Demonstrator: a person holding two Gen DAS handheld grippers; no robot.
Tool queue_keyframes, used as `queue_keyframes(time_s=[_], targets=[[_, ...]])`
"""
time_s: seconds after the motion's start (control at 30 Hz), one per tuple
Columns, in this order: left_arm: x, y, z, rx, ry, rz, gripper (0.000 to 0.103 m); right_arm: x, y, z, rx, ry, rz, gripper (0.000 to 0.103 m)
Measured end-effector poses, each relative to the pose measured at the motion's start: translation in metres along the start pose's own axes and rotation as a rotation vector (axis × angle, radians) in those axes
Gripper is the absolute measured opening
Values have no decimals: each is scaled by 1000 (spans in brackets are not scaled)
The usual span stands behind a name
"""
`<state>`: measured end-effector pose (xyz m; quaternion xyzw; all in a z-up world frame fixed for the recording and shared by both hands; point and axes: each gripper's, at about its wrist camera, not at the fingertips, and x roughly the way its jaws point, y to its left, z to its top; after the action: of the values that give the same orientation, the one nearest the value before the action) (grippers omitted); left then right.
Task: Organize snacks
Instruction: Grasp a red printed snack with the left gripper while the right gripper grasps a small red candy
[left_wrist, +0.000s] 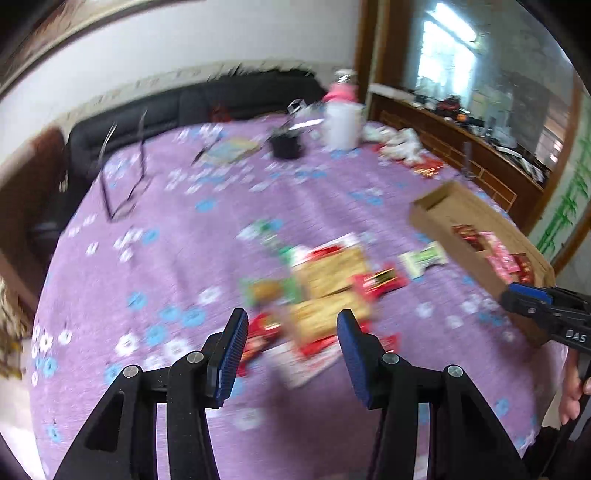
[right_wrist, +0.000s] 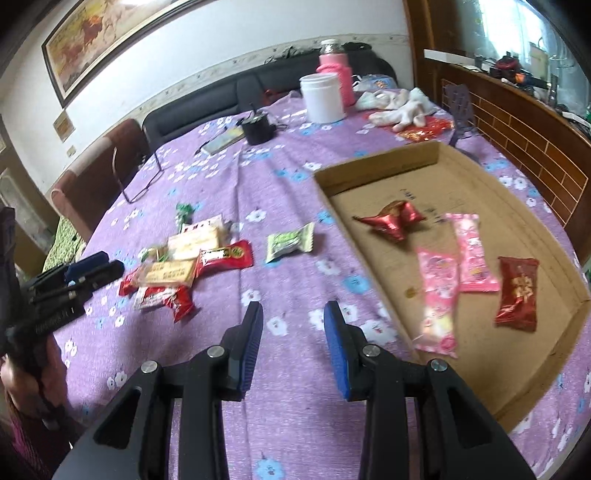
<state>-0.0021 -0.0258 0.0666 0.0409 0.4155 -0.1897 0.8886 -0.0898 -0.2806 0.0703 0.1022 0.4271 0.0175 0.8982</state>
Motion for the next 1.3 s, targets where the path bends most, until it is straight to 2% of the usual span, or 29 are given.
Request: queue_keyframes(time_s=[0.13, 0.17, 0.27, 0.33, 0.4, 0.53, 0.63, 0.67, 0.73, 0.9, 1.03, 1.3], targets=[[20, 39, 3, -88, 64, -64, 53, 4, 4, 0, -1, 9, 10, 33], [28, 44, 4, -90, 81, -100, 53, 5, 5, -1, -1, 11, 11, 33], [45, 49, 4, -104, 101, -103, 53, 8, 6, 0, -4, 18, 15, 33], [53, 49, 0, -109, 129, -154, 53, 8, 7, -1, -10, 21, 14, 33], [53, 43, -5, -72, 141, -168, 53, 8, 6, -1, -10, 23, 13, 33], [47, 22, -14, 42, 144, -146, 53, 11, 8, -1, -12, 28, 19, 33], [48, 18, -11, 69, 119, -76, 51, 16, 14, -1, -29, 42, 37, 33], [51, 20, -9, 58, 119, -64, 48, 19, 18, -1, -39, 49, 50, 33], [57, 24, -7, 47, 124, -54, 33, 24, 26, -1, -61, 66, 71, 33], [57, 20, -11, 76, 88, -6, 19, 40, 57, -1, -169, 106, 109, 33], [55, 31, -12, 48, 77, 12, 19, 59, 85, -2, -262, 140, 129, 33], [50, 44, -12, -6, 61, -9, 19, 95, 109, 0, -305, 175, 123, 33]])
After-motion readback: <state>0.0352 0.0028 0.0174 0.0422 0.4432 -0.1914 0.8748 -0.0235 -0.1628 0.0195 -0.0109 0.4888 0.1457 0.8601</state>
